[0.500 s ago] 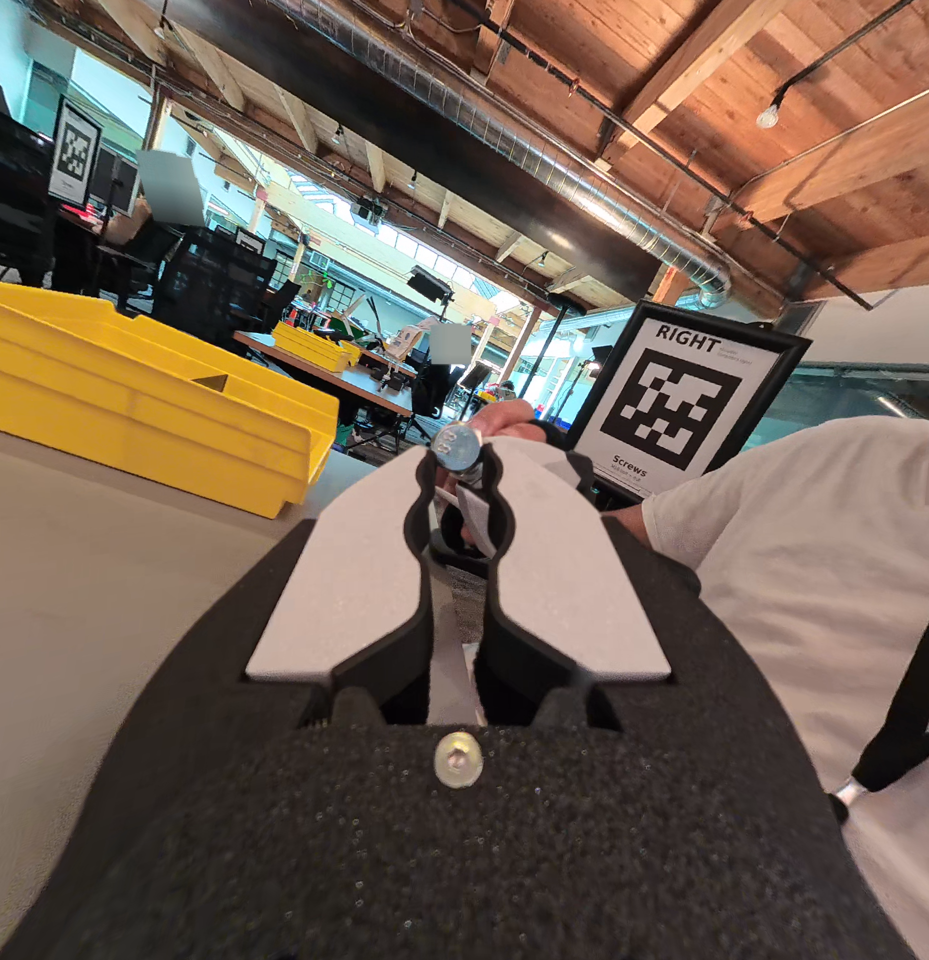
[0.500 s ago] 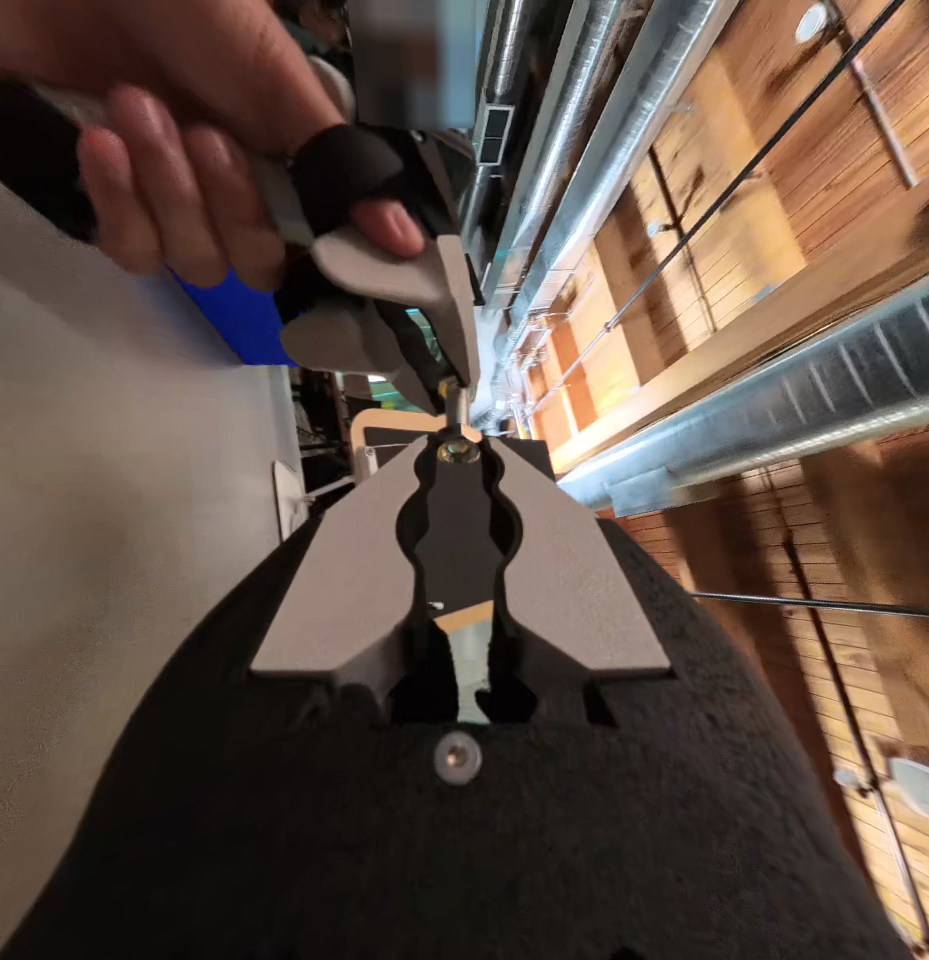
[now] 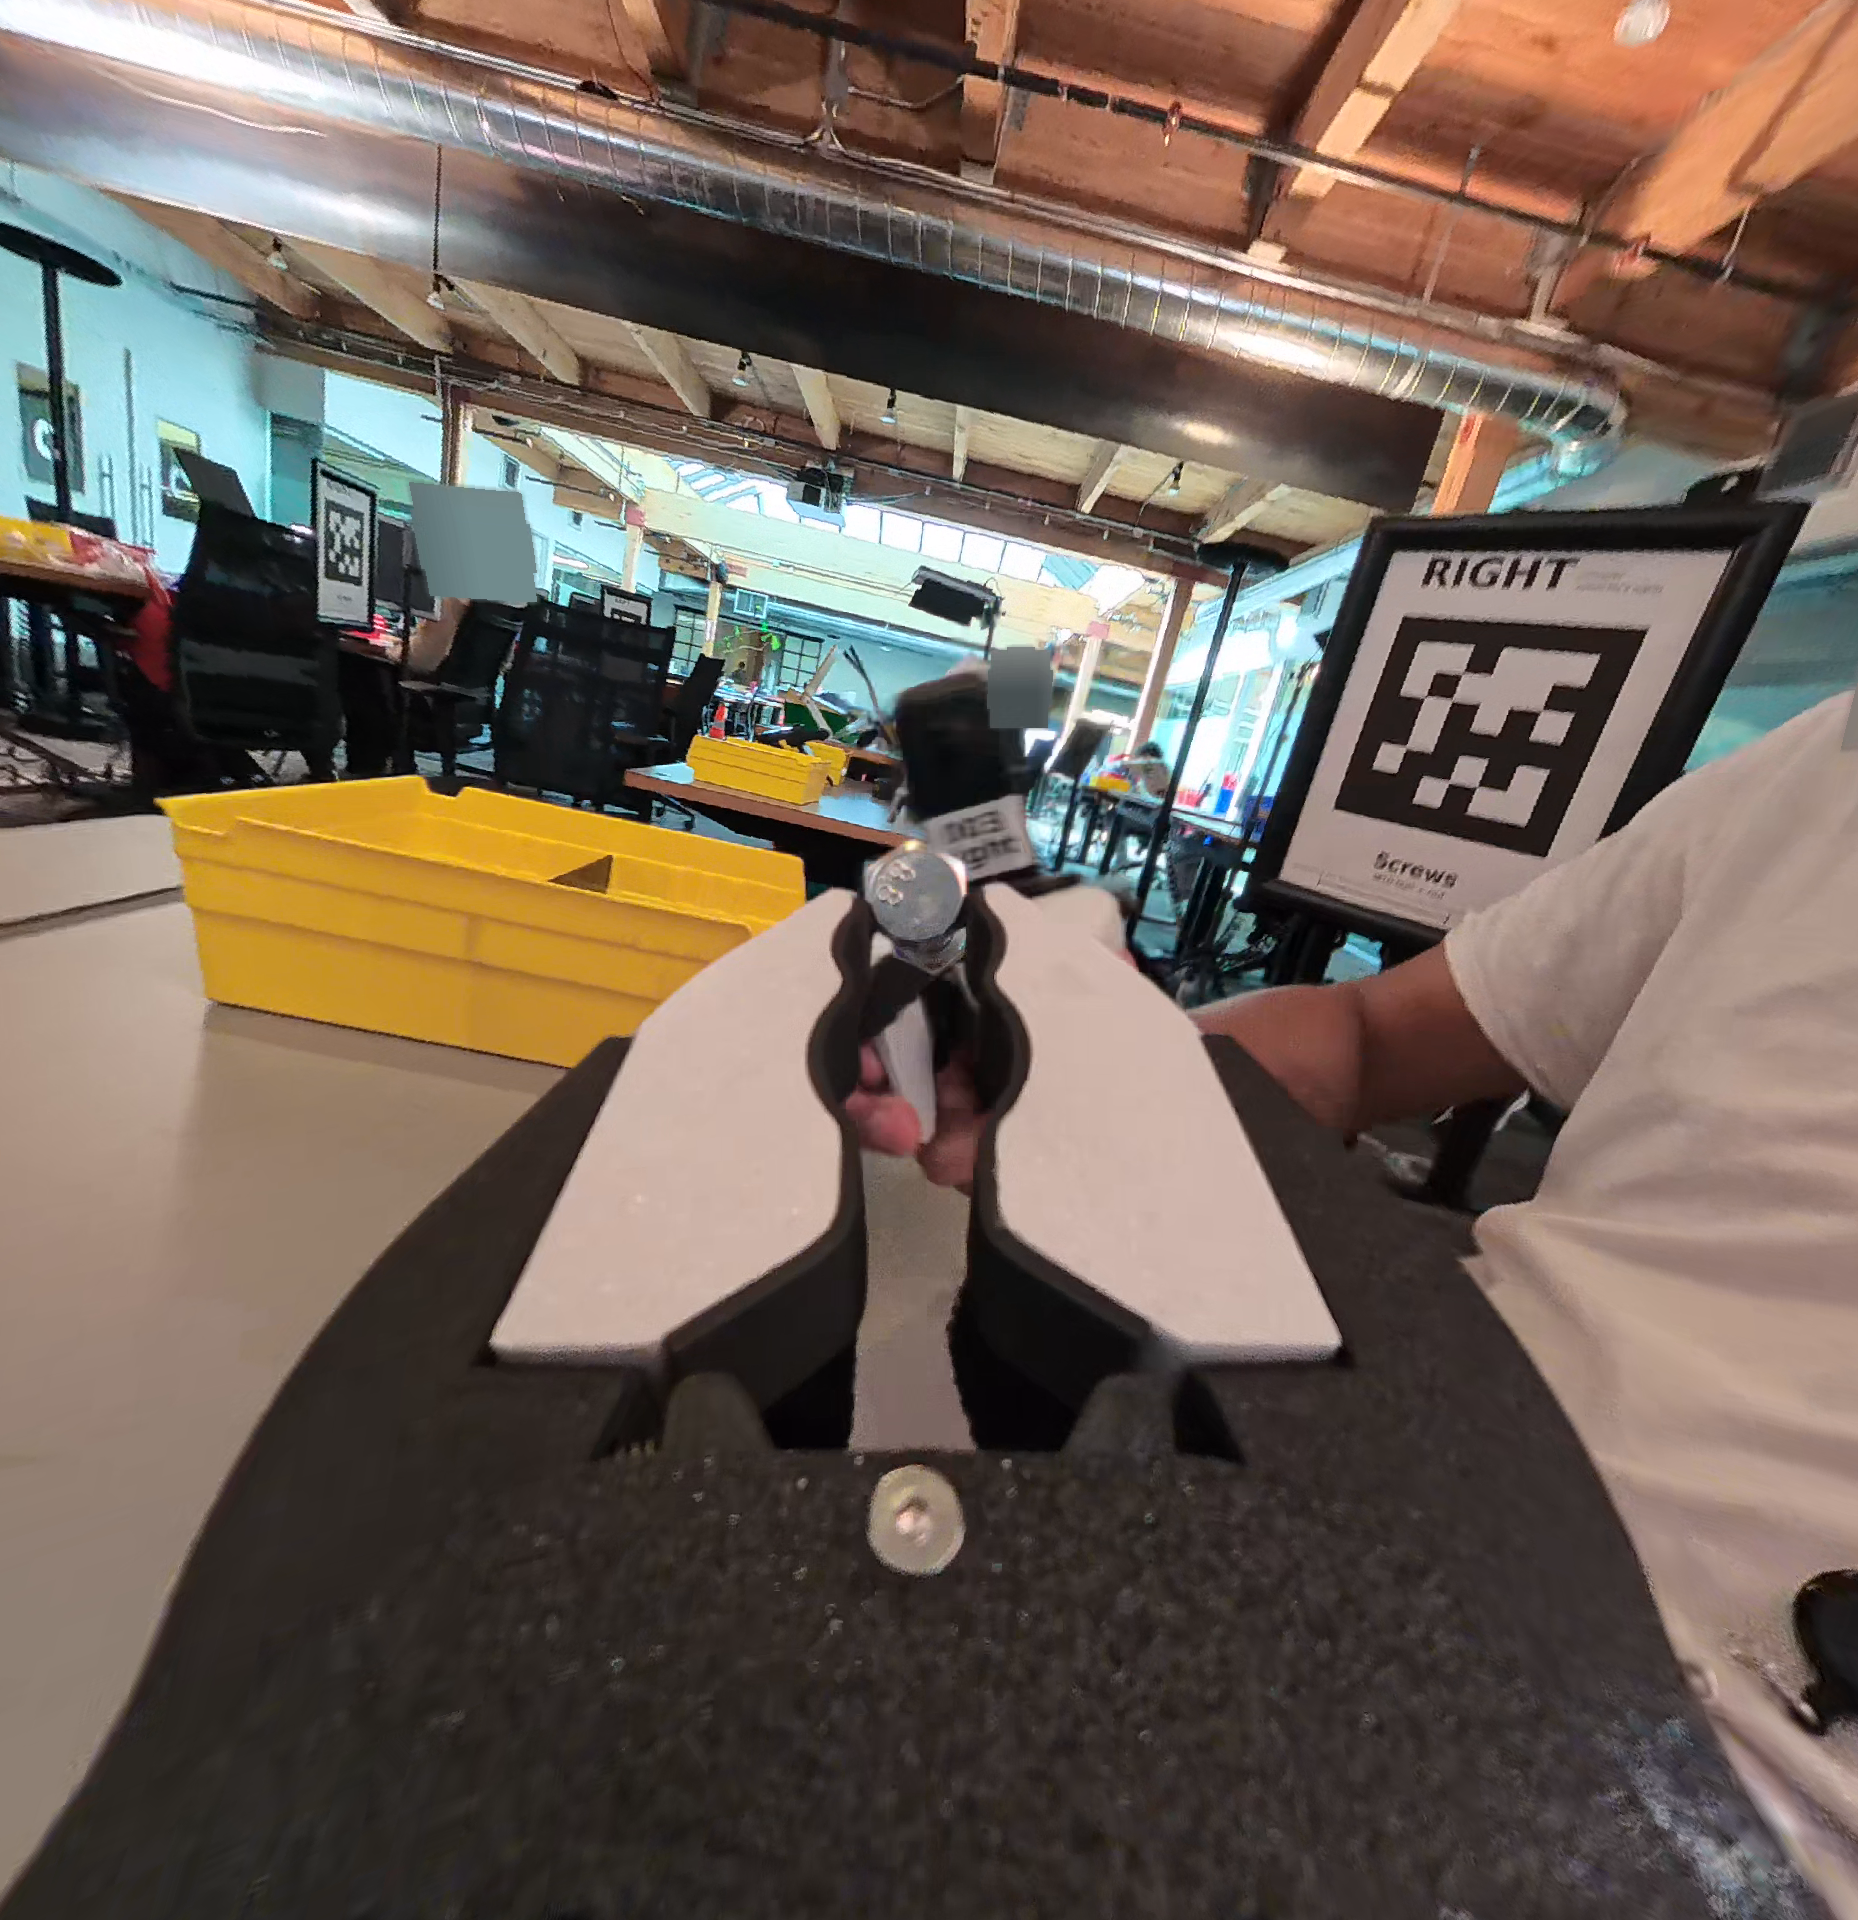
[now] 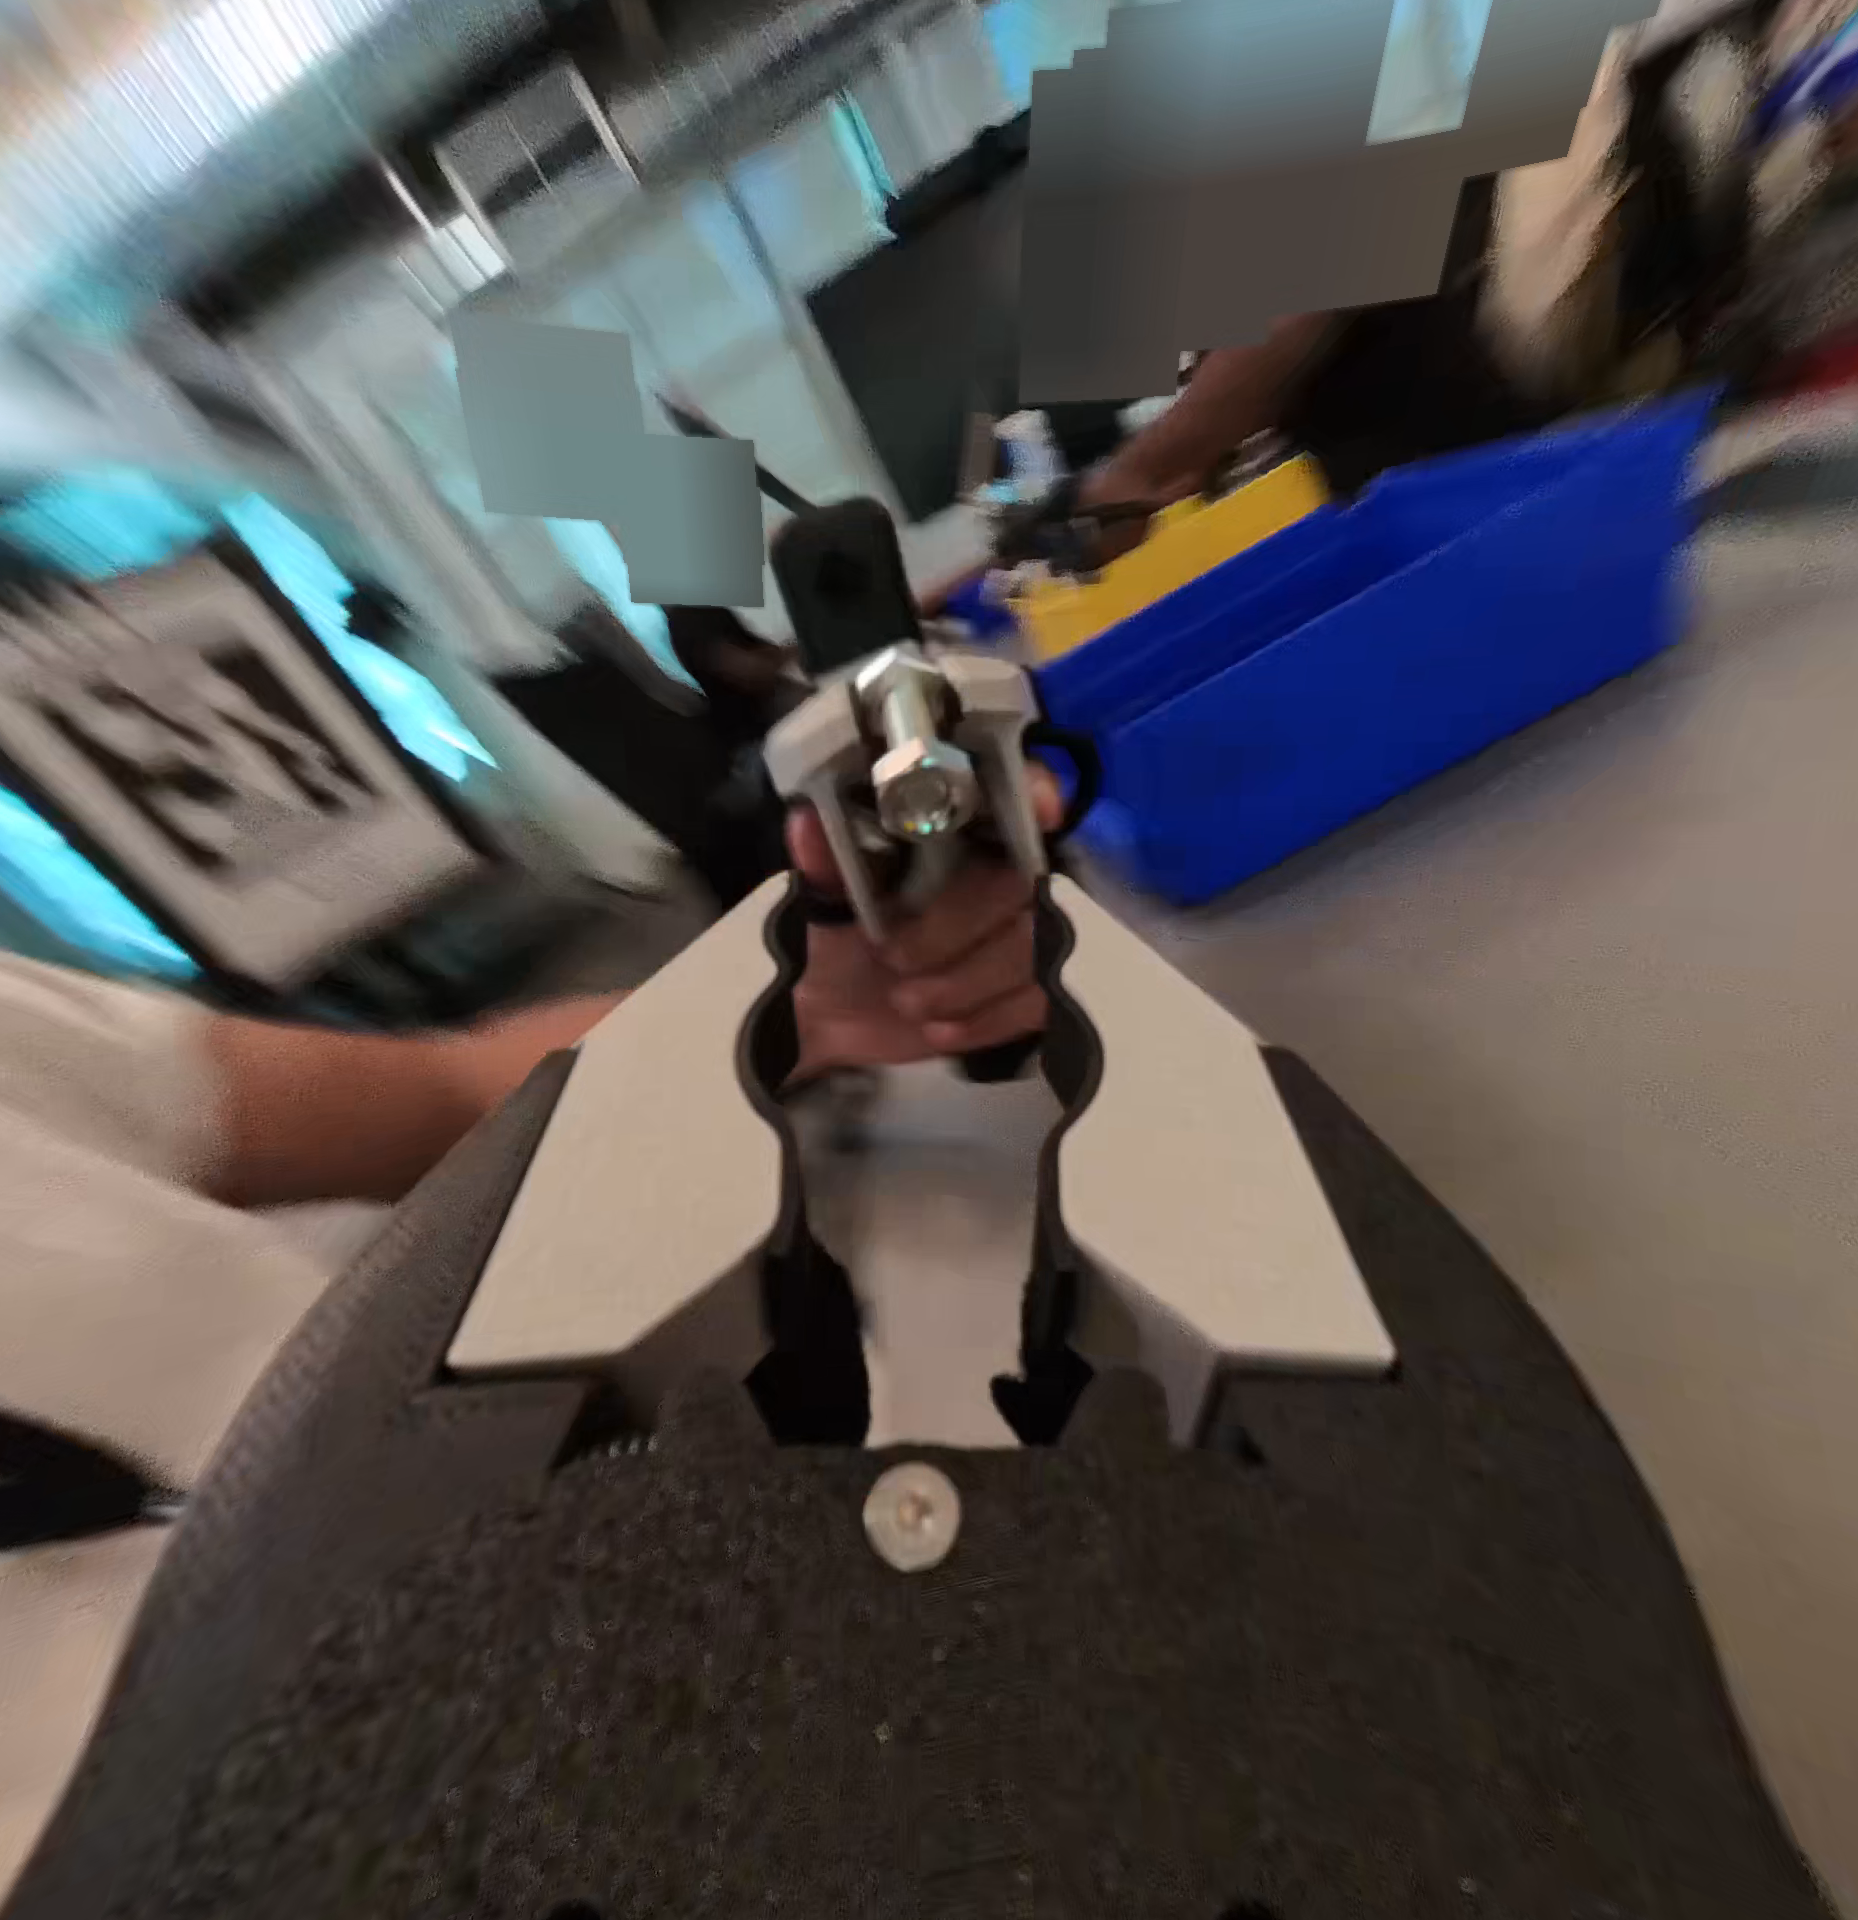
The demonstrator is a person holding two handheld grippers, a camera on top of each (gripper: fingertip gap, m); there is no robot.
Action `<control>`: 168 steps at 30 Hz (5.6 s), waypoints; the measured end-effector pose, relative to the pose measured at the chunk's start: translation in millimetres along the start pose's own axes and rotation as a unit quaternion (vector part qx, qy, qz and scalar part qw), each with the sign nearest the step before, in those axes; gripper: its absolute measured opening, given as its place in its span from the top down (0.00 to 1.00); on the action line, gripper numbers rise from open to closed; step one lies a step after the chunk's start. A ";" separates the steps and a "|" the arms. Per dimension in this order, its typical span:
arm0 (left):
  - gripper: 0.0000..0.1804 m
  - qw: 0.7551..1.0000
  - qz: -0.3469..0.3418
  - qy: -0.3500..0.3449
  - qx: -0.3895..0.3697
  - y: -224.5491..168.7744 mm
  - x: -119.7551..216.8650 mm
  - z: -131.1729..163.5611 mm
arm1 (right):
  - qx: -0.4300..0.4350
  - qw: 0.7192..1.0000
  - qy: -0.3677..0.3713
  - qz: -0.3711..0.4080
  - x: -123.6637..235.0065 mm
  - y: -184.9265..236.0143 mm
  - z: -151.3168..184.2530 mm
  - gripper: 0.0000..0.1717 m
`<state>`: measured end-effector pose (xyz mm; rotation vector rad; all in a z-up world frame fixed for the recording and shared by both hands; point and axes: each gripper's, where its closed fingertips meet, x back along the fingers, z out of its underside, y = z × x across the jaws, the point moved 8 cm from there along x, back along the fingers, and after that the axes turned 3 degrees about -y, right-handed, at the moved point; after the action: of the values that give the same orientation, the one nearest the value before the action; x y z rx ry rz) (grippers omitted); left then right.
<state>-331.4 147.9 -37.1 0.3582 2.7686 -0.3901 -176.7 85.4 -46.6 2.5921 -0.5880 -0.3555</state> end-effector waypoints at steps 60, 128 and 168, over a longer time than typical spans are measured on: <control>0.91 0.998 -0.014 0.055 -0.036 -1.9 -5.5 7.2 | -0.218 0.970 -0.053 -0.095 4.2 -19.7 0.5 0.90; 0.91 0.989 0.015 0.021 0.149 10.6 -4.3 12.2 | 0.743 0.620 0.051 0.246 -0.7 40.0 10.4 0.74; 0.91 0.989 0.015 -0.001 0.148 9.7 -8.4 11.6 | 0.720 0.638 0.113 0.249 -1.7 34.7 4.0 0.90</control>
<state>-317.7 151.7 -46.9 0.4677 2.7005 -0.7961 -191.5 56.7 -33.0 3.4106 -2.0571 1.1016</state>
